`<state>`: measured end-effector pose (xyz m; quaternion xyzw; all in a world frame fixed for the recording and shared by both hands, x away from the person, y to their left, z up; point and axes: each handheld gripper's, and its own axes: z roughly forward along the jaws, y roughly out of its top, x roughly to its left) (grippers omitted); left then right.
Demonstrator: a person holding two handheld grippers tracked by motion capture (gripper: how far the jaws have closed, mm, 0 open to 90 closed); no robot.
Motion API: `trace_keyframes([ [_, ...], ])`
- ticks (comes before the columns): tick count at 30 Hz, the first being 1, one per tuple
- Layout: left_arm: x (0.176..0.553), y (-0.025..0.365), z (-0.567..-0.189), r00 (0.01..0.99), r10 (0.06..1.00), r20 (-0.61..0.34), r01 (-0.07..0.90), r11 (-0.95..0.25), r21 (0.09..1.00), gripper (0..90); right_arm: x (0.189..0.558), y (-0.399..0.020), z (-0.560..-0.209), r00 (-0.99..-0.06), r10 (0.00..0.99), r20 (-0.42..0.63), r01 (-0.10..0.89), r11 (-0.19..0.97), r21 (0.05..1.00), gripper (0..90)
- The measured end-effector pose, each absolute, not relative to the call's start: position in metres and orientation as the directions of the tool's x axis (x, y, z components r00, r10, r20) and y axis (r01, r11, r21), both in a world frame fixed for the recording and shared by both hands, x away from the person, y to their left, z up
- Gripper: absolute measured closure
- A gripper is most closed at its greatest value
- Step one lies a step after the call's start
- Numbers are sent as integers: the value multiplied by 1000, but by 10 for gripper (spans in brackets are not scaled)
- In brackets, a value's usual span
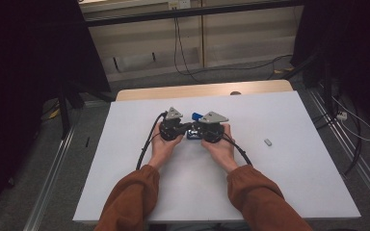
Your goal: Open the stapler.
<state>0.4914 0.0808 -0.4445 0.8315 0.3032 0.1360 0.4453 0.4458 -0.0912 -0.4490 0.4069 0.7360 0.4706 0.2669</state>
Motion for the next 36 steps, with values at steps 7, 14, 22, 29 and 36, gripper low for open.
trace_keyframes([
  [7,493,82,-446,793,609,-33,364,-429,827,900,445,-94,-446,-515,857,-7,346,215,913,900],
  [14,492,83,-446,795,606,-32,359,-427,830,900,447,-89,-444,-500,866,-5,334,198,922,900],
  [22,492,83,-447,792,609,-35,359,-420,834,900,450,-84,-440,-498,867,-12,329,202,923,900],
  [29,492,84,-448,788,614,-50,370,-407,835,900,450,-87,-438,-493,870,-11,326,196,925,900],
  [36,492,84,-449,787,614,-64,376,-394,838,900,450,-88,-437,-493,870,-11,324,196,925,900],
])
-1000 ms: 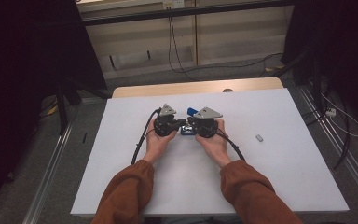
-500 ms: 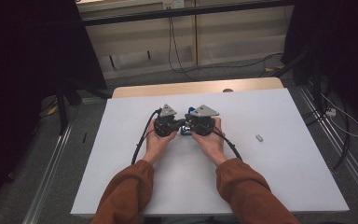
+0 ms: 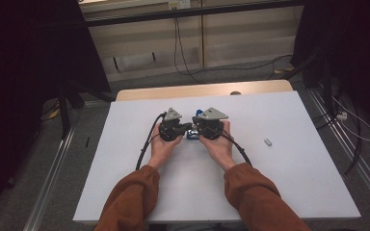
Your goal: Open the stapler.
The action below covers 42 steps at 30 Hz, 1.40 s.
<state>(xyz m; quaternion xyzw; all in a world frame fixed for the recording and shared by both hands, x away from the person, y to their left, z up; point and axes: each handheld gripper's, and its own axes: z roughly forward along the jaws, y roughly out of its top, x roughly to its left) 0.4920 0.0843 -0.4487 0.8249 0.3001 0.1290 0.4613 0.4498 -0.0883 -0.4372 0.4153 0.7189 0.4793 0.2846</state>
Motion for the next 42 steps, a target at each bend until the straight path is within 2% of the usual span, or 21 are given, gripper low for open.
trace_keyframes([
  [42,492,85,-450,791,610,-48,357,-396,846,900,446,-108,-426,-435,900,-8,317,162,934,900],
])
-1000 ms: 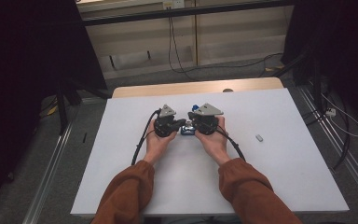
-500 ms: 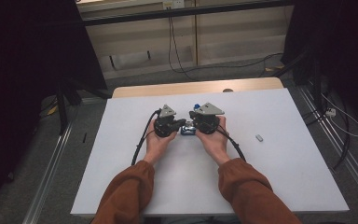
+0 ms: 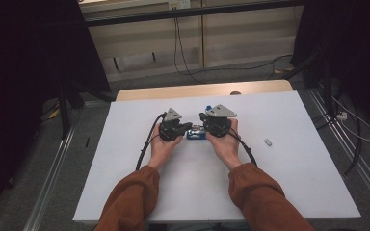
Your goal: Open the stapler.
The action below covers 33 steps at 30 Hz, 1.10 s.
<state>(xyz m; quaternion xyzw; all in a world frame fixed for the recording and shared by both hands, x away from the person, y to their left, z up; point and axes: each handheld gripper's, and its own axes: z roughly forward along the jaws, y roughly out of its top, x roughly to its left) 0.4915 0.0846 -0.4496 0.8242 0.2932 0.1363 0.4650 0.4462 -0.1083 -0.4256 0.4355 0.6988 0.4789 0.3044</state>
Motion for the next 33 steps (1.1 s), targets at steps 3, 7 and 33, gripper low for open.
trace_keyframes([
  [3,491,84,-450,790,611,-49,357,-395,847,900,446,-109,-425,-433,901,-8,317,161,935,900],
  [7,491,84,-449,787,614,-50,360,-393,846,900,445,-114,-425,-422,906,-12,308,156,939,900],
  [33,491,84,-450,782,620,-64,372,-383,846,900,444,-124,-427,-410,912,3,315,138,939,900],
])
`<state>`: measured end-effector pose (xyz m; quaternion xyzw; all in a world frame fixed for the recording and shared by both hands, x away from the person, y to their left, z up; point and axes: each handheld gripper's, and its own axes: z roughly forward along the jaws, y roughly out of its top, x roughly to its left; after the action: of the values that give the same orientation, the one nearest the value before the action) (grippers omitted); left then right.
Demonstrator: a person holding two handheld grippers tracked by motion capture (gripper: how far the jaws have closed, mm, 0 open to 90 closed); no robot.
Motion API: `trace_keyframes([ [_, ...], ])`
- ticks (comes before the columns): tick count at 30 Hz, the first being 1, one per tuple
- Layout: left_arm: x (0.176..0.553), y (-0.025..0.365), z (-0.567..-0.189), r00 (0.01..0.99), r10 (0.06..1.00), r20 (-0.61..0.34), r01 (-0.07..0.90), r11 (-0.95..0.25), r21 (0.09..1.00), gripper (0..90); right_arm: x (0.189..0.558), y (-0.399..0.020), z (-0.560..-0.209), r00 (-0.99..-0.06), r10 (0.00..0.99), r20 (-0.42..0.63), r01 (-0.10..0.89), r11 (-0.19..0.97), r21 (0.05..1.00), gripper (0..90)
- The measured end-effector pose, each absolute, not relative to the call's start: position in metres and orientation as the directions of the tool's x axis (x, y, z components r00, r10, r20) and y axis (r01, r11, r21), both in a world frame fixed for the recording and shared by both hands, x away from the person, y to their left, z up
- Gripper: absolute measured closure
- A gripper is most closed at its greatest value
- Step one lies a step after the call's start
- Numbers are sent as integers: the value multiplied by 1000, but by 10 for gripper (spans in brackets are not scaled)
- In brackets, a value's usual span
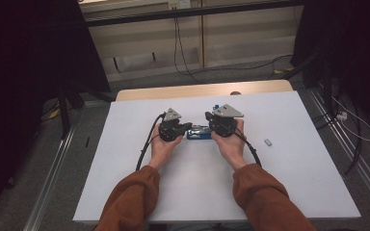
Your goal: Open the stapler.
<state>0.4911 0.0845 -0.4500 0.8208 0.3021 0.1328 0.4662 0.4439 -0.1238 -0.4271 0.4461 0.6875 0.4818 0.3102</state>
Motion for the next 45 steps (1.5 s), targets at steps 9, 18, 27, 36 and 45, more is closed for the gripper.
trace_keyframes([
  [9,491,84,-450,783,619,-61,370,-384,846,900,443,-130,-427,-403,915,22,320,118,940,900],
  [18,491,84,-450,785,617,-57,366,-387,846,900,442,-132,-428,-395,918,23,314,111,943,900],
  [27,491,85,-450,784,617,-67,372,-381,847,900,441,-137,-428,-389,921,32,323,104,941,900],
  [36,491,85,-451,781,619,-82,383,-372,845,900,440,-145,-429,-382,923,32,327,102,939,900],
  [45,491,85,-451,780,620,-80,381,-371,847,900,438,-153,-430,-373,927,37,338,99,936,900],
])
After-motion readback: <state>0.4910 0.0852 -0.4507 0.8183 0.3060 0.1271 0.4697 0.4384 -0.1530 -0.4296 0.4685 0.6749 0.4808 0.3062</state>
